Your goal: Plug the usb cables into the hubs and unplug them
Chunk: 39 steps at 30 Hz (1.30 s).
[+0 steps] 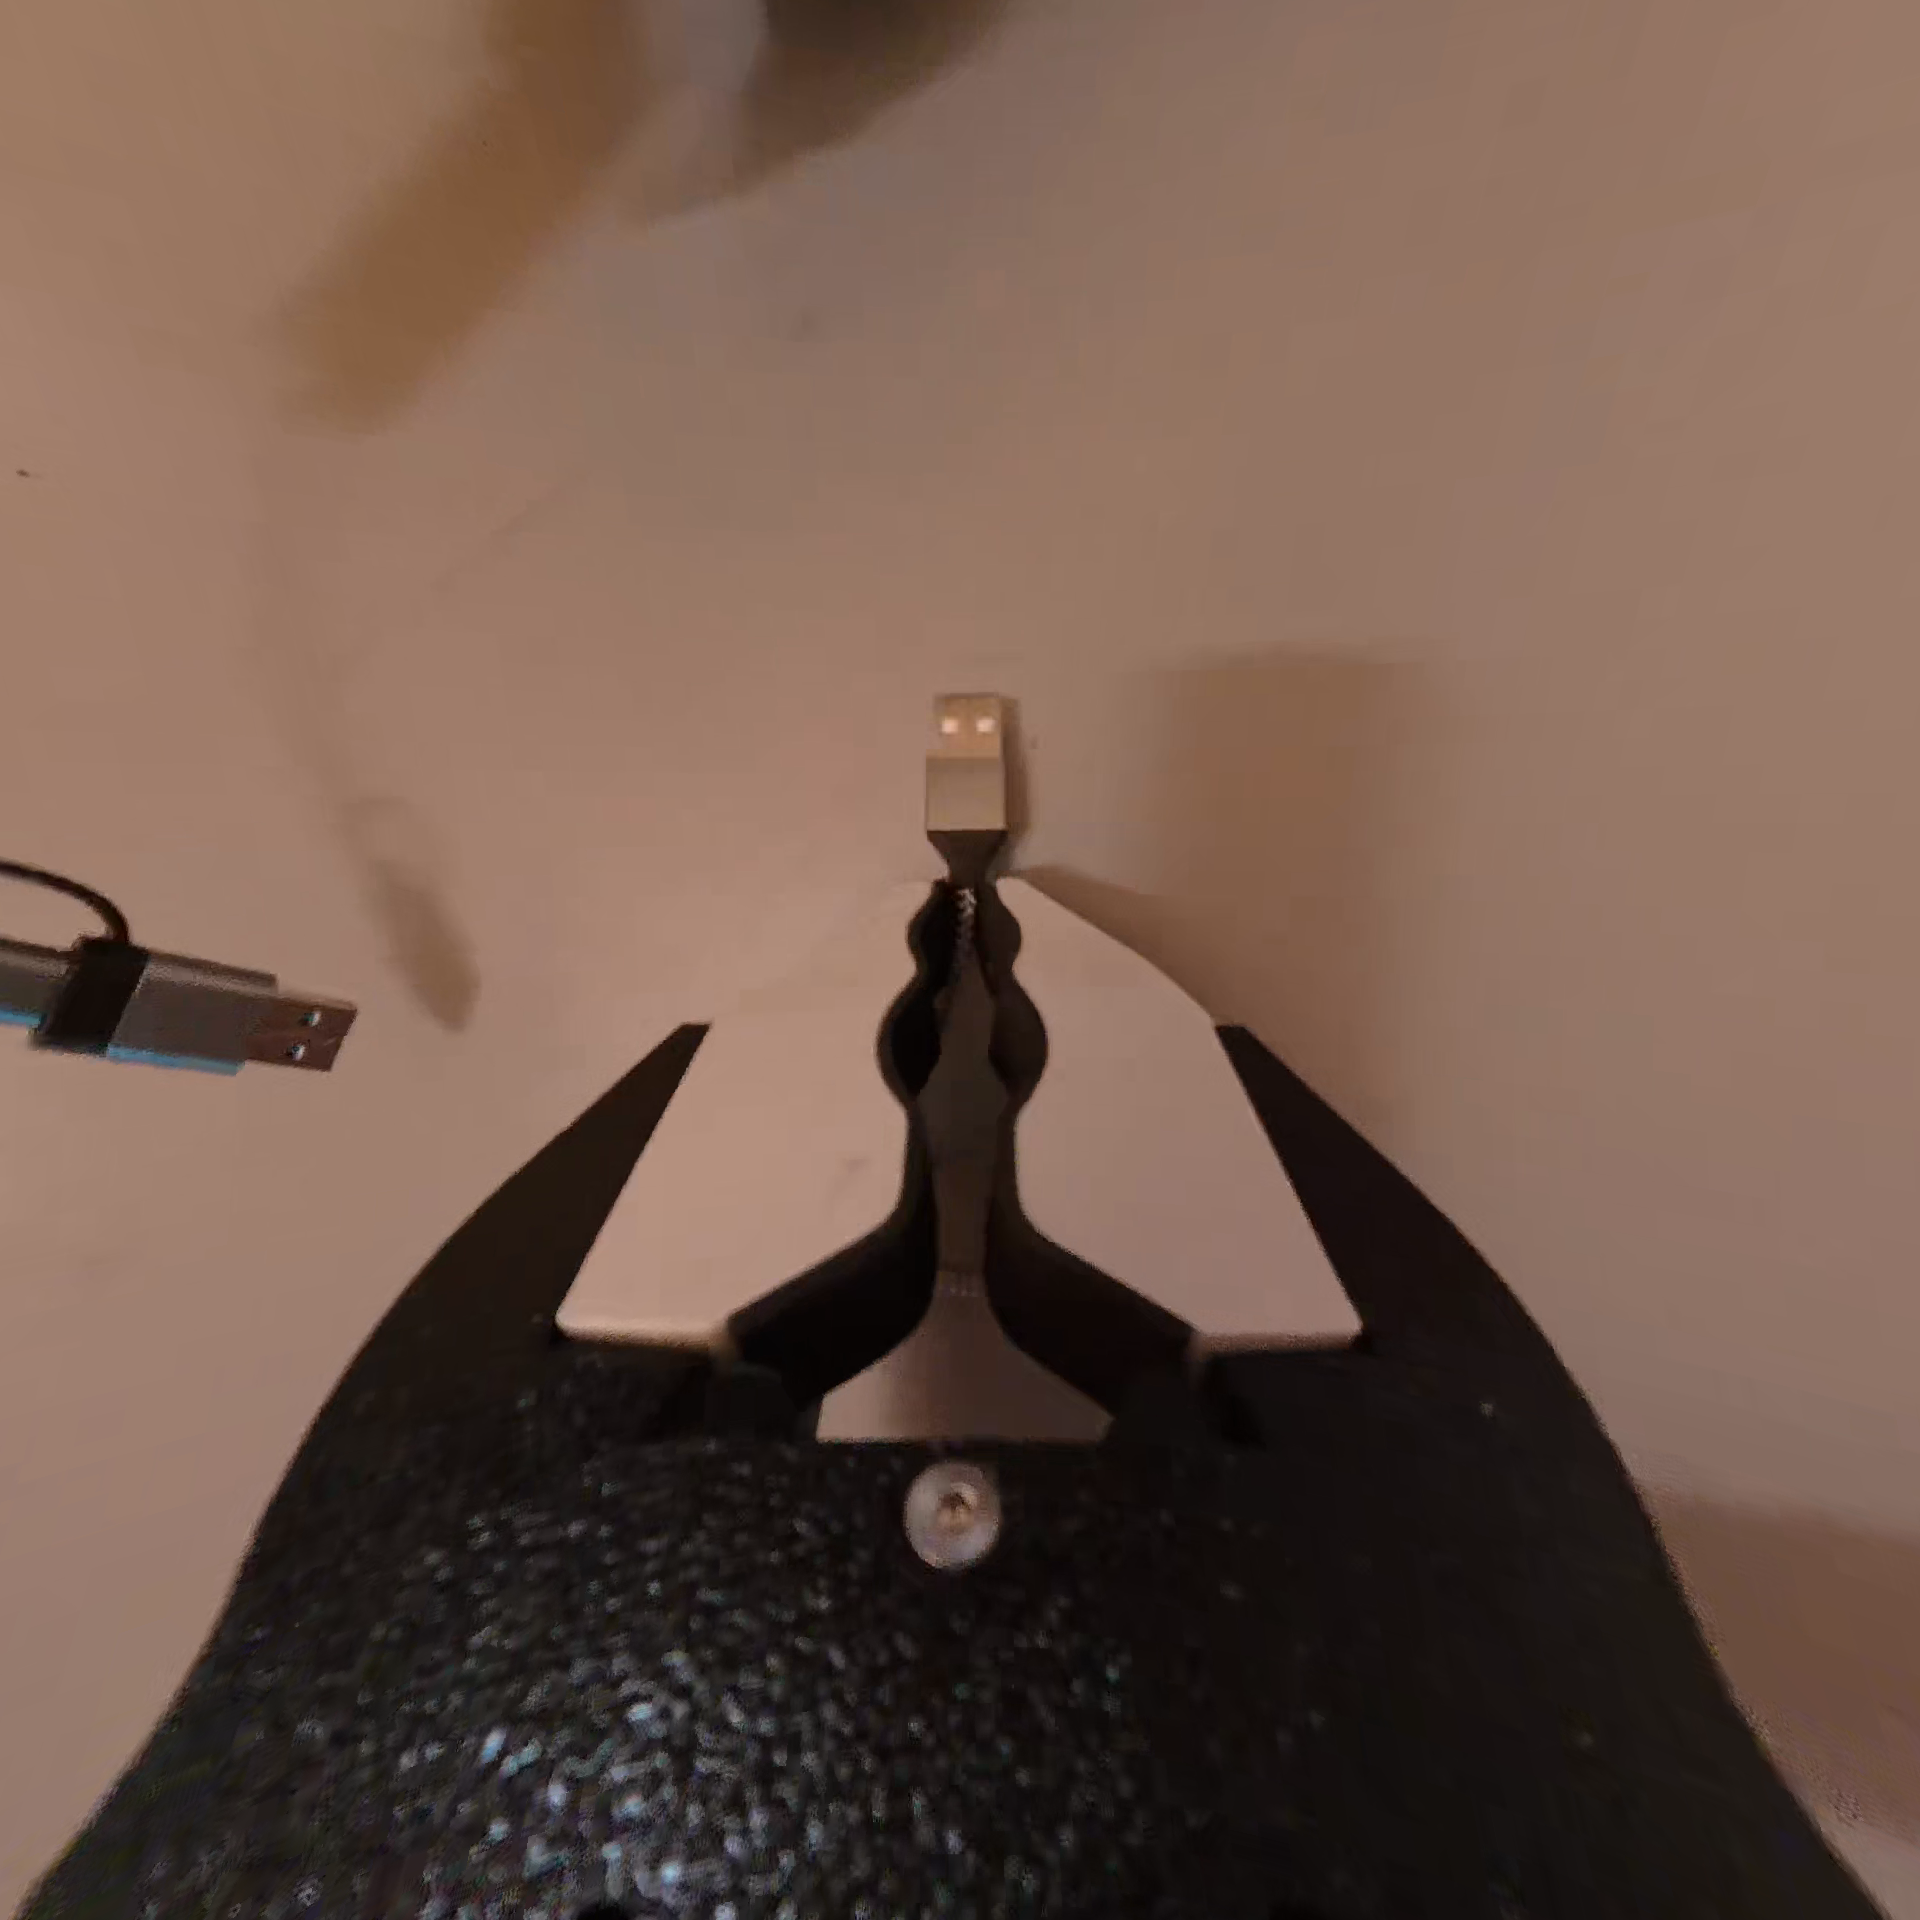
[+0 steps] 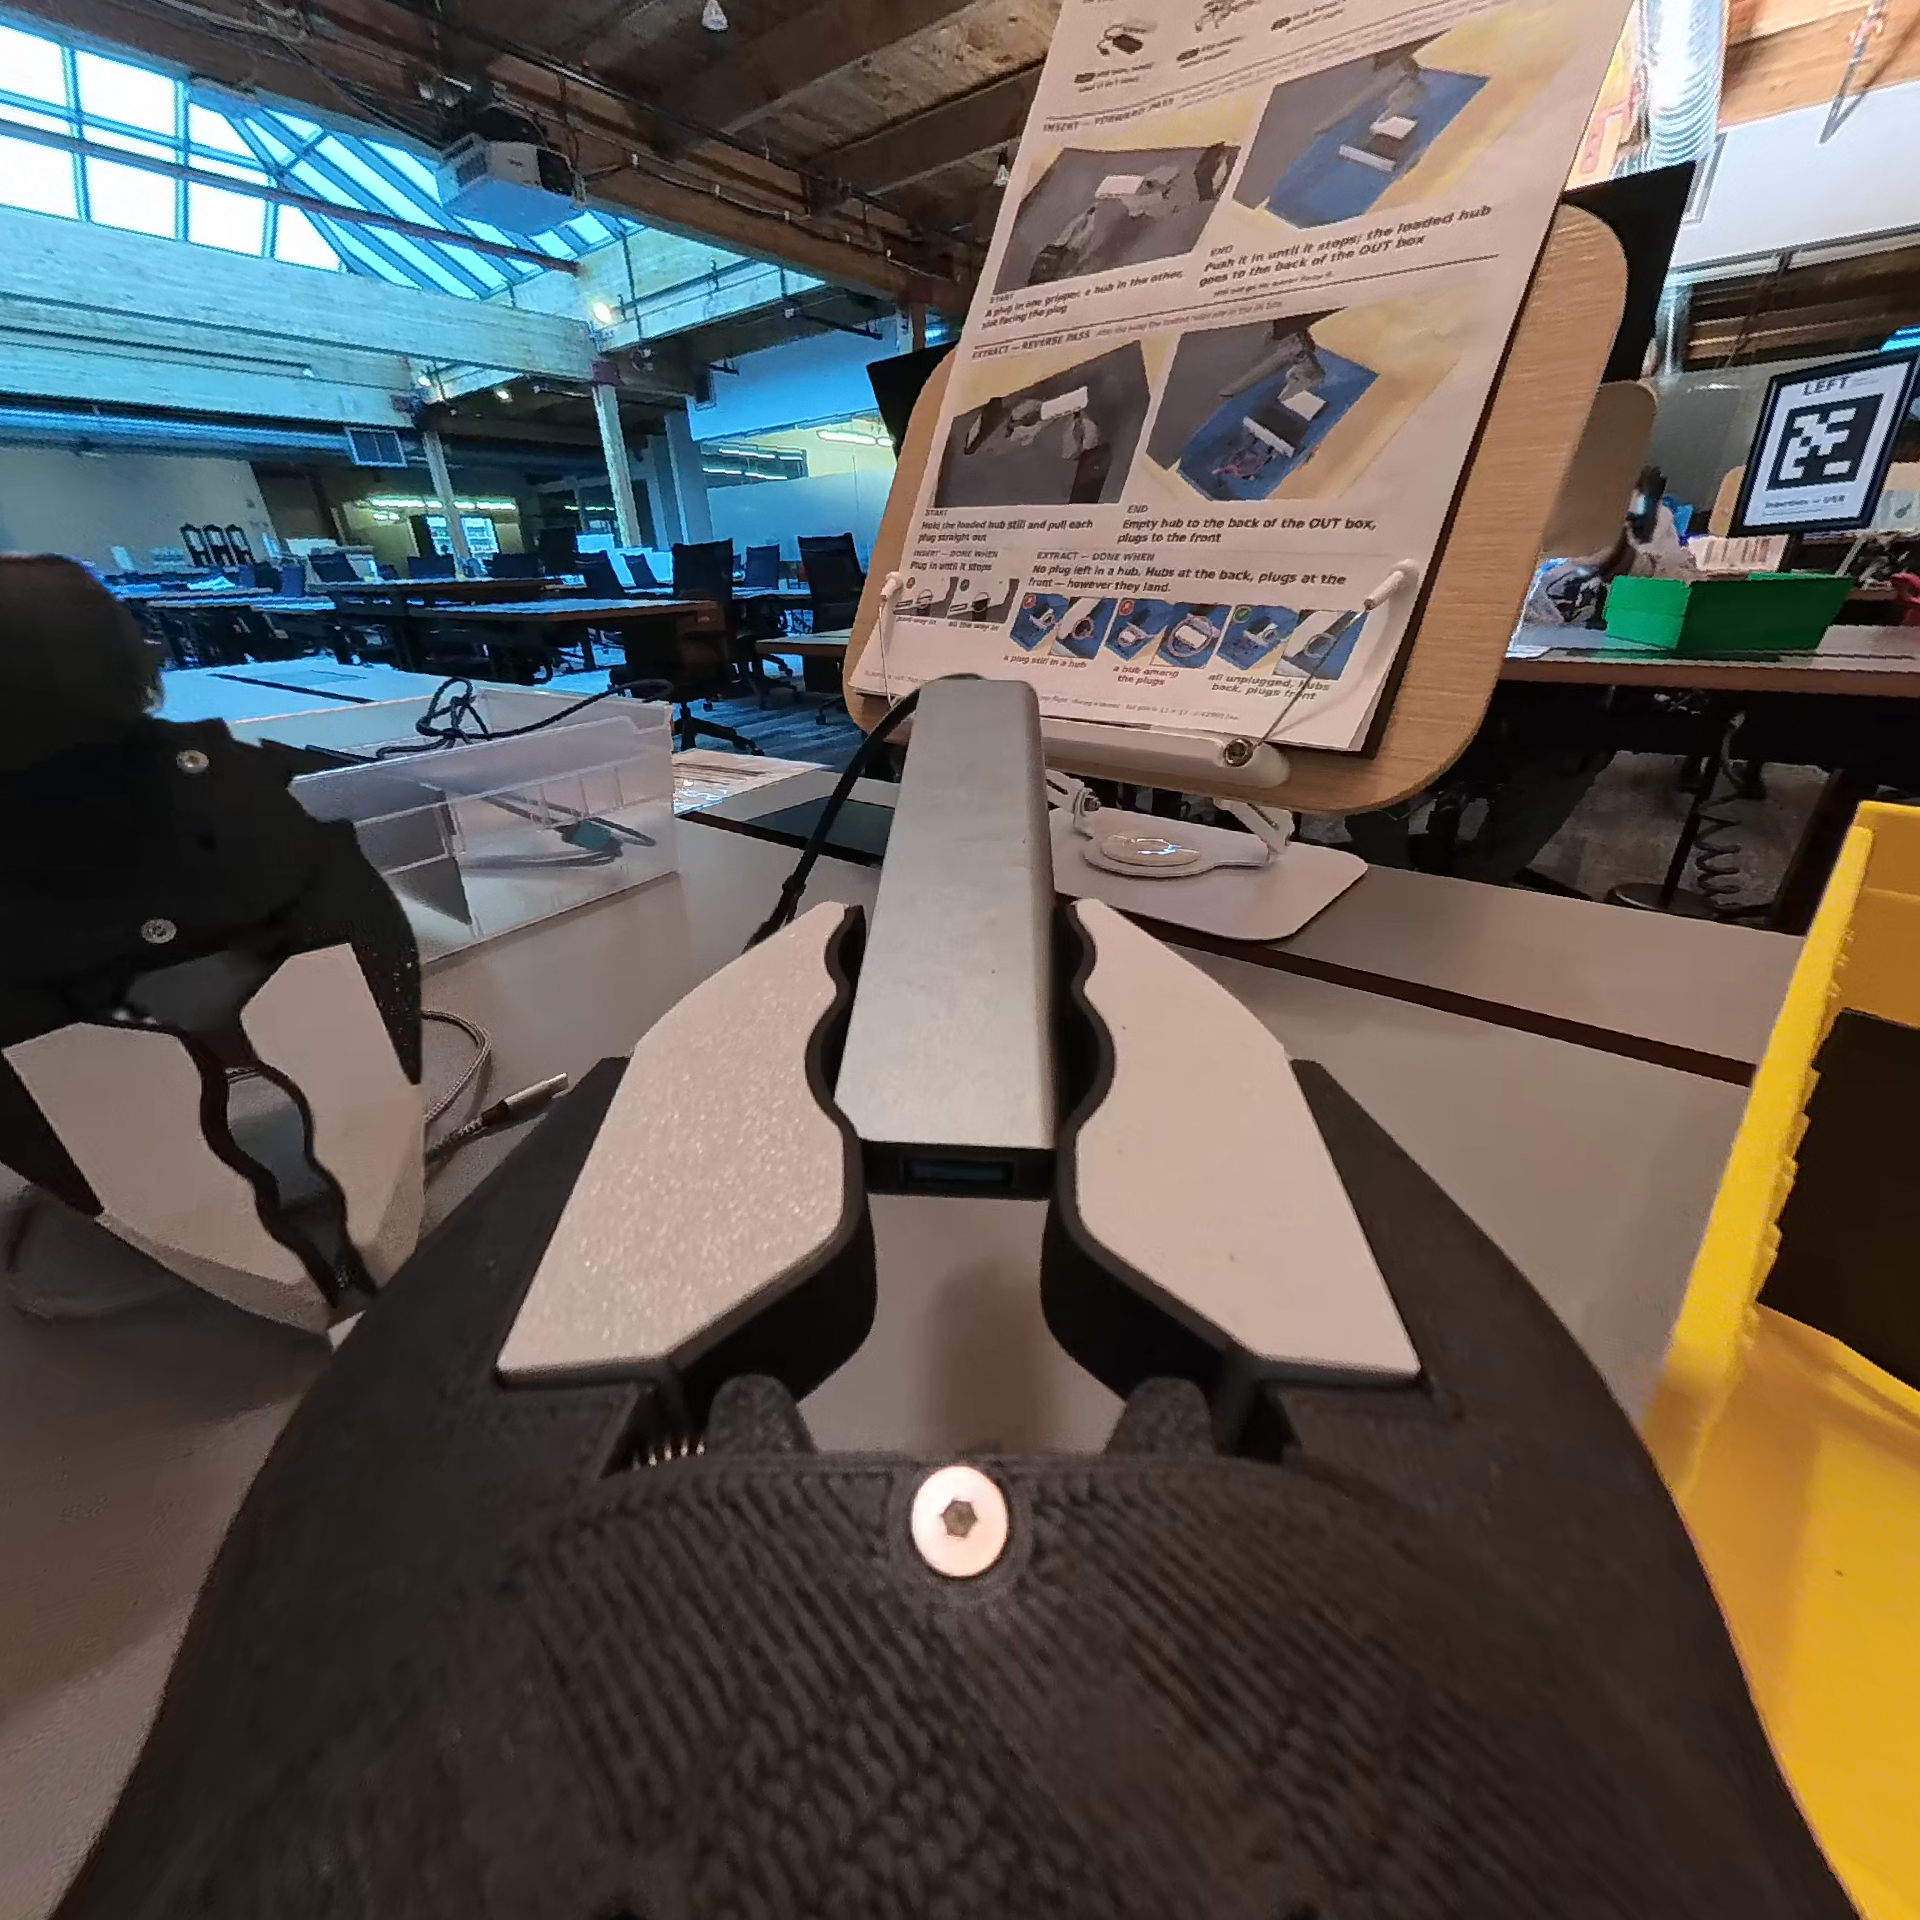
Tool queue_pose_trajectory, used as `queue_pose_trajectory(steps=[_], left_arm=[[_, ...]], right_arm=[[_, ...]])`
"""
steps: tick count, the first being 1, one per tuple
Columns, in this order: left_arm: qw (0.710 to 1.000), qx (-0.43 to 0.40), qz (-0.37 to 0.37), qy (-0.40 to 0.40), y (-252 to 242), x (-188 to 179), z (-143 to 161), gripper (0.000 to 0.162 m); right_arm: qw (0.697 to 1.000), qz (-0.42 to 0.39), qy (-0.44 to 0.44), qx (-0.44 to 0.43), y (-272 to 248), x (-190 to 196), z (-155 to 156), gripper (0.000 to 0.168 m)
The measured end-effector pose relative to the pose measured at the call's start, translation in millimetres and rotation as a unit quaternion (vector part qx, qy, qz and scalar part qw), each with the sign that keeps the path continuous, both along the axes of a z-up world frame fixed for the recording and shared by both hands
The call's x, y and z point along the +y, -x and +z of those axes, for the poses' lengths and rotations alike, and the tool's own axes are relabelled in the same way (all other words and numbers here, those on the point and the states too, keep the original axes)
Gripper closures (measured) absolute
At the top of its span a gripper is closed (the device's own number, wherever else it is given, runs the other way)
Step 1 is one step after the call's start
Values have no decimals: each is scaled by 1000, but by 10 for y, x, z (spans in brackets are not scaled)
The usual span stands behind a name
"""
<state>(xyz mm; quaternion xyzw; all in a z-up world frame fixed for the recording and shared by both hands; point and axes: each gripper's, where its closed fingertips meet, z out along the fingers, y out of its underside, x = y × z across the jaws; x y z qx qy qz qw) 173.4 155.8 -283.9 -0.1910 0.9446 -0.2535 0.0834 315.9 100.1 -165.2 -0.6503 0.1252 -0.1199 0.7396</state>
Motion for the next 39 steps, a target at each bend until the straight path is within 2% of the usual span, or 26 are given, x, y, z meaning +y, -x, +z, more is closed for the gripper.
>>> queue_pose_trajectory(steps=[2,4,7,9,12,15,17,20,26,30,33,39], left_arm=[[997,-1,44,65,-18,-94,100,158],[982,-5,80,172,-20,-239,331,159],[934,-10,109,340,15,-384,768,159],[899,-10,114,423,56,-412,1008,159],[866,-46,109,486,98,-393,1258,159],[855,-70,120,500,91,-366,1394,159],[856,-92,123,494,87,-373,1468,159],[876,-121,155,440,10,-346,1455,159],[905,-131,335,228,-349,-34,1370,158],[920,-124,362,83,-530,19,1350,159],[921,-125,368,-7,-682,89,1266,159],[919,-105,380,-18,-916,88,1170,159]], right_arm=[[1000,-3,-1,0,-4,-3,2,133],[1000,-4,-3,3,-14,-10,5,133],[1000,-4,-8,9,-29,-23,10,133],[1000,-5,-10,11,-34,-29,13,133],[1000,-5,-9,8,-28,-25,12,133],[1000,-4,-4,2,-12,-14,7,133],[1000,-4,-2,0,-6,-8,5,133],[1000,-4,-1,-1,-3,-5,4,133],[1000,-1,-10,18,-24,-16,5,133],[1000,0,-4,20,-12,2,-10,133],[1000,1,3,15,10,22,-19,133],[1000,9,14,2,68,66,-32,133]])
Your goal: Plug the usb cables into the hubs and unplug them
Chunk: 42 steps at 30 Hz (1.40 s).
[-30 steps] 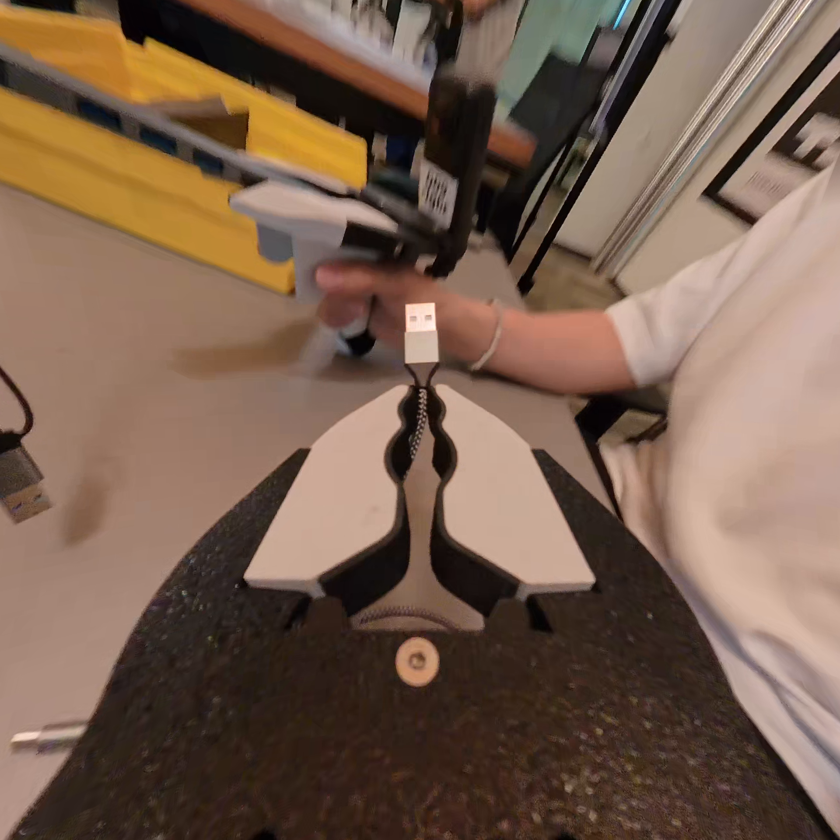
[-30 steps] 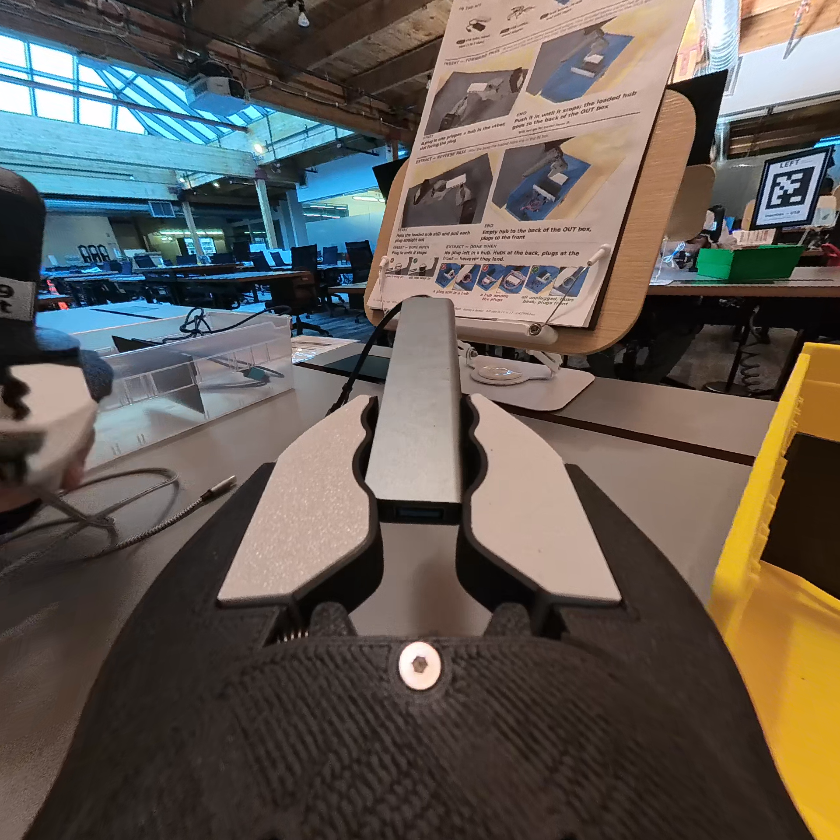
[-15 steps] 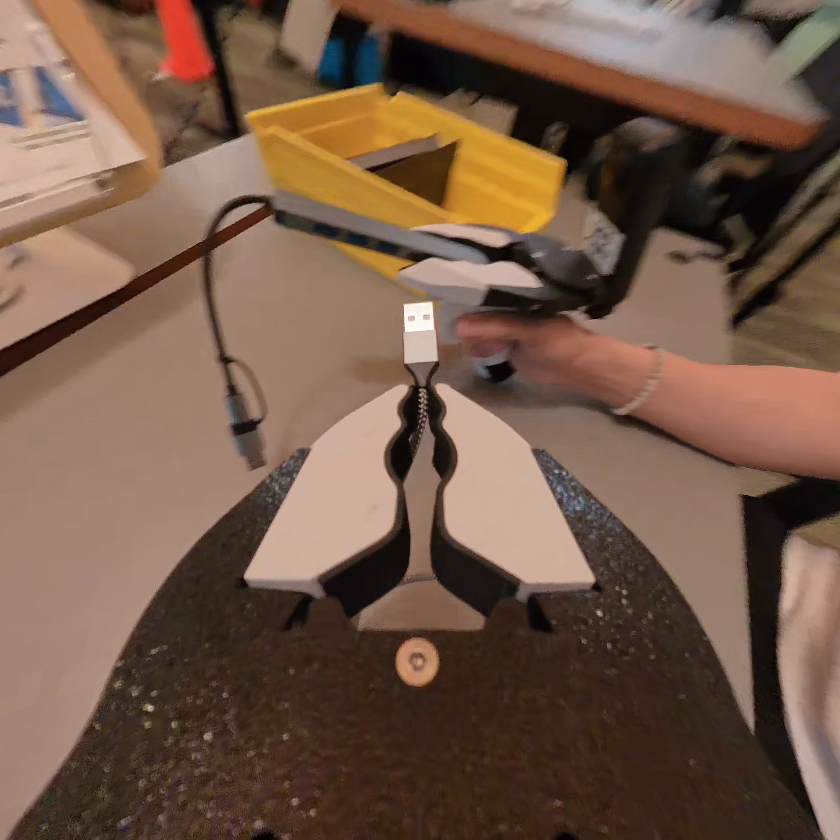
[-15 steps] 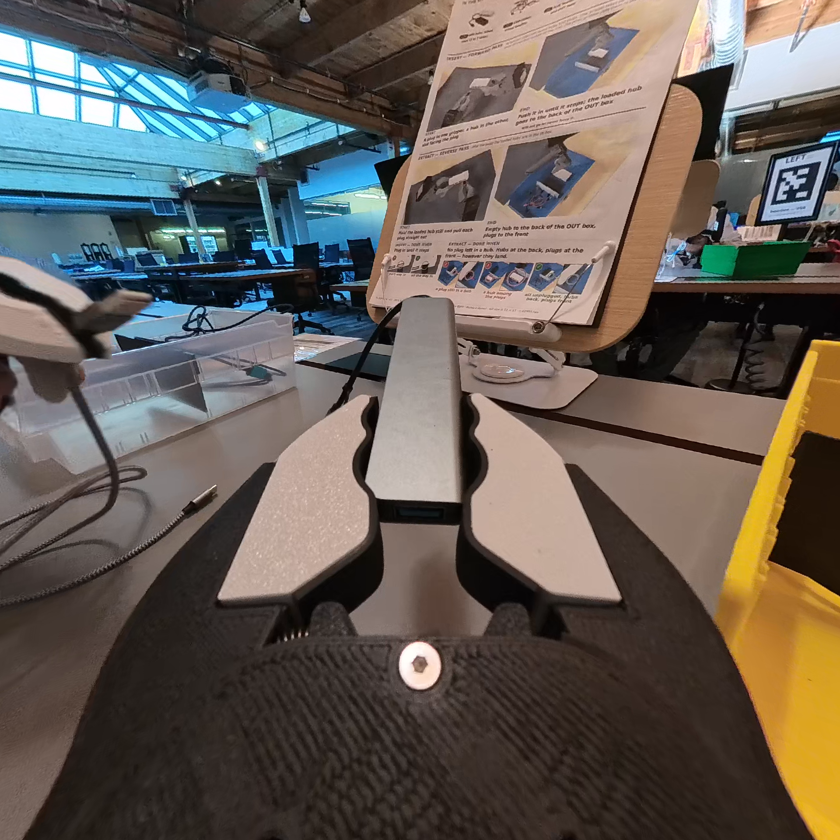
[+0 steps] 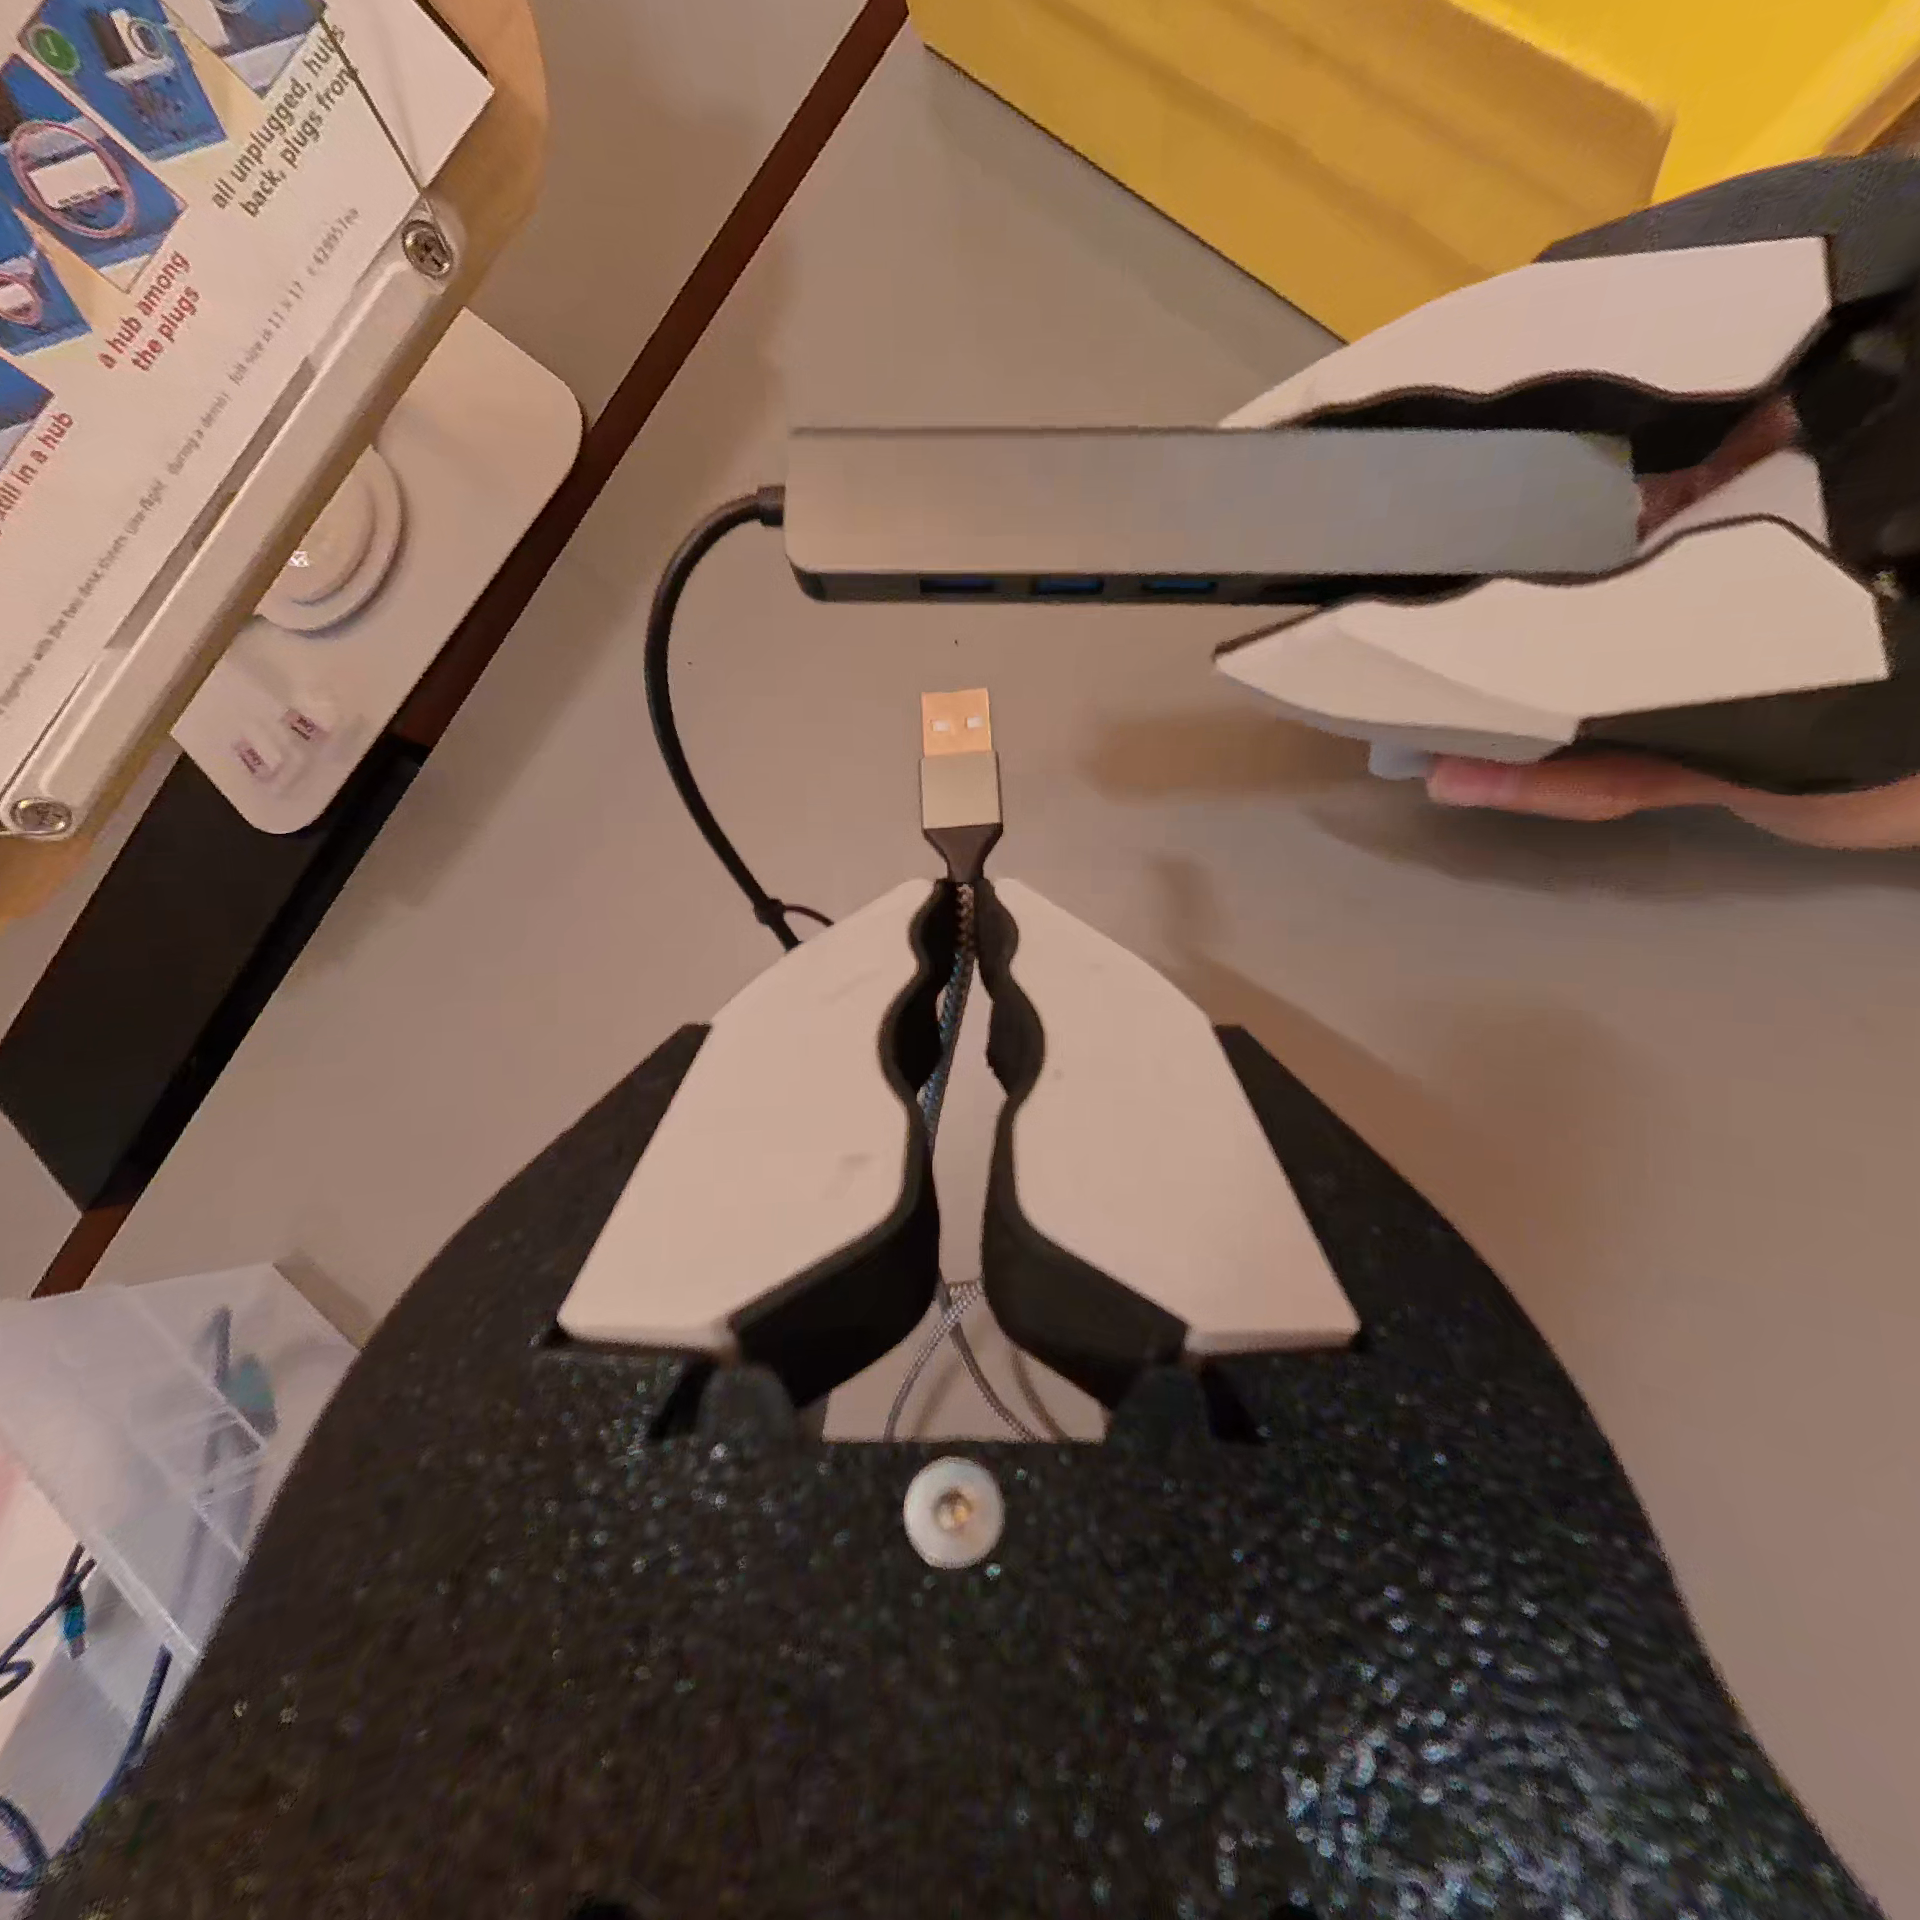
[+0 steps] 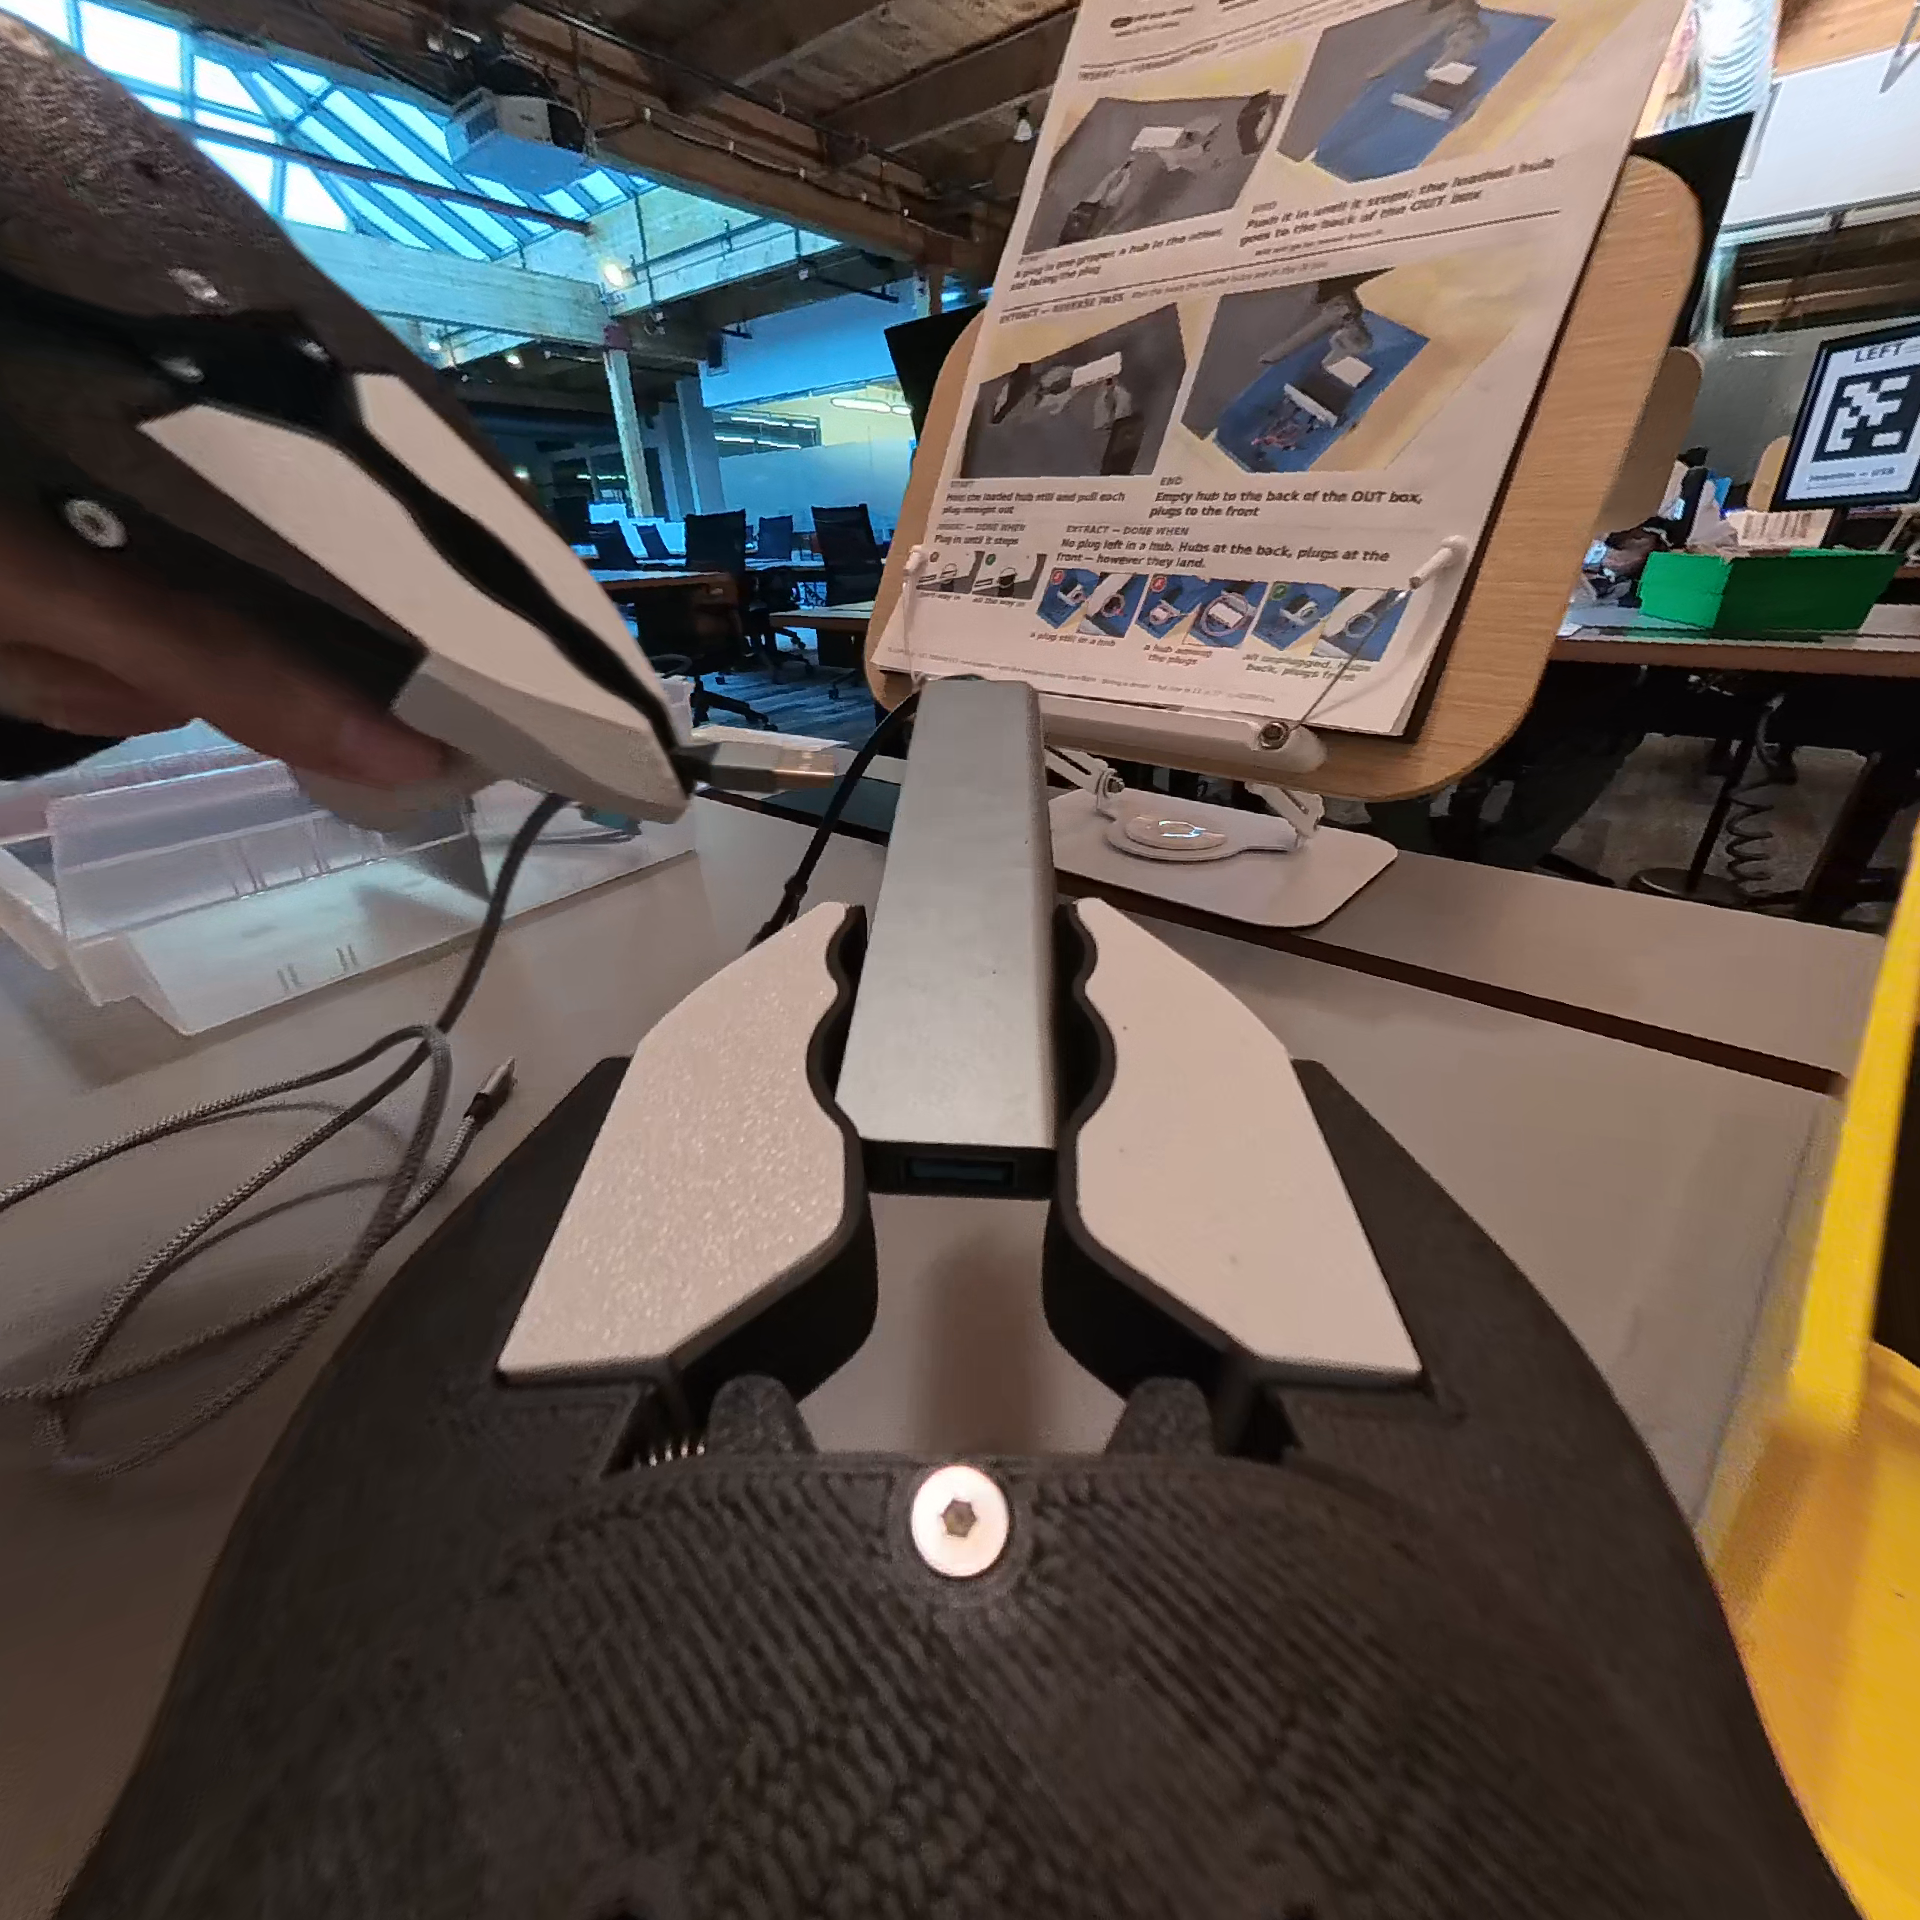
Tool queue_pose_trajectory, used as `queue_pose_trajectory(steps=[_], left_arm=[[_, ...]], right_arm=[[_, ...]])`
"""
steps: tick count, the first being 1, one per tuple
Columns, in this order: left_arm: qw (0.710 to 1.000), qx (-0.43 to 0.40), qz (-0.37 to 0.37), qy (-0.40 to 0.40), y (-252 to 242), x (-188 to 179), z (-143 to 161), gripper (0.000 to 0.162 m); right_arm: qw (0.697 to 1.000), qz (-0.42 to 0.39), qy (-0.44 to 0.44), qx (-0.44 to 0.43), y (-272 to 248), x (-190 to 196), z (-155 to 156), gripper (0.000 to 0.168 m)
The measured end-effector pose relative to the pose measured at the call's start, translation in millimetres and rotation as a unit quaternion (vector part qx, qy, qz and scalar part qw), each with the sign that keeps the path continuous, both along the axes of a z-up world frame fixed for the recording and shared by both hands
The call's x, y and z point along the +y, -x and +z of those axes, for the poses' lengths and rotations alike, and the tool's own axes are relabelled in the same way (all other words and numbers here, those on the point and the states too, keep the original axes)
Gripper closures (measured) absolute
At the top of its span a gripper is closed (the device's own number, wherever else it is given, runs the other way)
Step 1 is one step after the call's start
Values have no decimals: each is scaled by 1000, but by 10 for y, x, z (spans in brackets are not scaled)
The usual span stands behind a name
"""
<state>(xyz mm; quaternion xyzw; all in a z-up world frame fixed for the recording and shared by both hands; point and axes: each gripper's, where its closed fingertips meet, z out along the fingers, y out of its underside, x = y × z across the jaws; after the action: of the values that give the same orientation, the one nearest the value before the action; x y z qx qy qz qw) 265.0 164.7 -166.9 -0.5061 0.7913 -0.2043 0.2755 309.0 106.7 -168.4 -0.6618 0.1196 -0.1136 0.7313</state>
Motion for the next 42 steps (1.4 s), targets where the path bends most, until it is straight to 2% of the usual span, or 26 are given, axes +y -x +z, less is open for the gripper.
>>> queue_pose_trajectory(steps=[6,16,25,33,36,39,42], left_arm=[[1000,-4,3,3,-73,11,-21,159],[1000,-30,-2,9,-73,11,-15,159],[994,-88,-37,-52,-107,52,-63,160],[988,-137,-57,-35,-158,19,-7,159],[986,-159,-53,7,-157,-16,10,158],[983,-178,-36,35,-98,5,86,140],[982,-186,-29,16,54,194,238,136]], right_arm=[[1000,5,18,-24,75,59,-22,133],[999,28,14,-10,114,83,-25,133],[999,41,32,-11,177,127,-62,132],[999,42,15,8,161,106,-38,132],[999,48,8,16,152,94,-28,133],[999,32,8,20,109,83,-30,133],[999,33,2,26,96,71,-21,133]])
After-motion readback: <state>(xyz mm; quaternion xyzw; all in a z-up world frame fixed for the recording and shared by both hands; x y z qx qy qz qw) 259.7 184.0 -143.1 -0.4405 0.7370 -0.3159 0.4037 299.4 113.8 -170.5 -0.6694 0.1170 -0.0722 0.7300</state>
